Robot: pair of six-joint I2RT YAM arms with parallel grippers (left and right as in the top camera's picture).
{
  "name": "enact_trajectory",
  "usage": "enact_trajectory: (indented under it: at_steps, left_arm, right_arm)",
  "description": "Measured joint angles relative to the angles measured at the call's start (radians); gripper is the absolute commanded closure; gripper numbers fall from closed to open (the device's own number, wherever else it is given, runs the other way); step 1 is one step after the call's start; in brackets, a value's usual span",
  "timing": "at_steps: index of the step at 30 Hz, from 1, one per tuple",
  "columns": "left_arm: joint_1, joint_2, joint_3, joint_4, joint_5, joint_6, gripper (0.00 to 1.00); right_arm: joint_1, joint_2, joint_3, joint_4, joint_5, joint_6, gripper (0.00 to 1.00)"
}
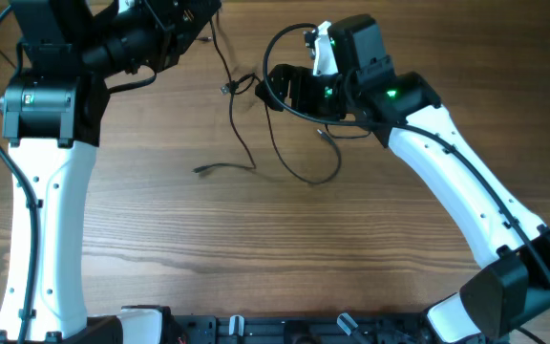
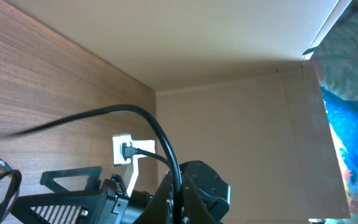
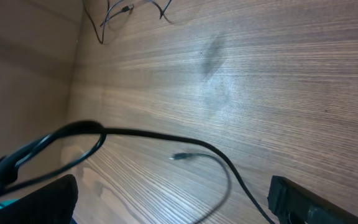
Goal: Untangle cables
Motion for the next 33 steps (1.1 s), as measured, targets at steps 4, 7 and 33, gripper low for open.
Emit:
enact_trajectory:
  at_steps: [4, 7, 33]
  left_arm:
    - [-0.006, 0.0, 0.0, 0.0, 0.0, -0.042, 0.96]
    - [-0.018, 0.0, 0.0, 0.0, 0.003, -0.057, 0.96]
    - [0.054, 0.001, -0.005, -0.32, -0.391, -0.124, 0.96]
  right_arm:
    - [0.027, 0.005, 0.0, 0.05, 0.012, 0.077, 0.0]
    - [0.066, 0.01, 0.0, 0.089, 0.047, 0.156, 0.0]
    - [0.105, -0.12, -0.018, -0.239, 0.776, 0.454, 0.0]
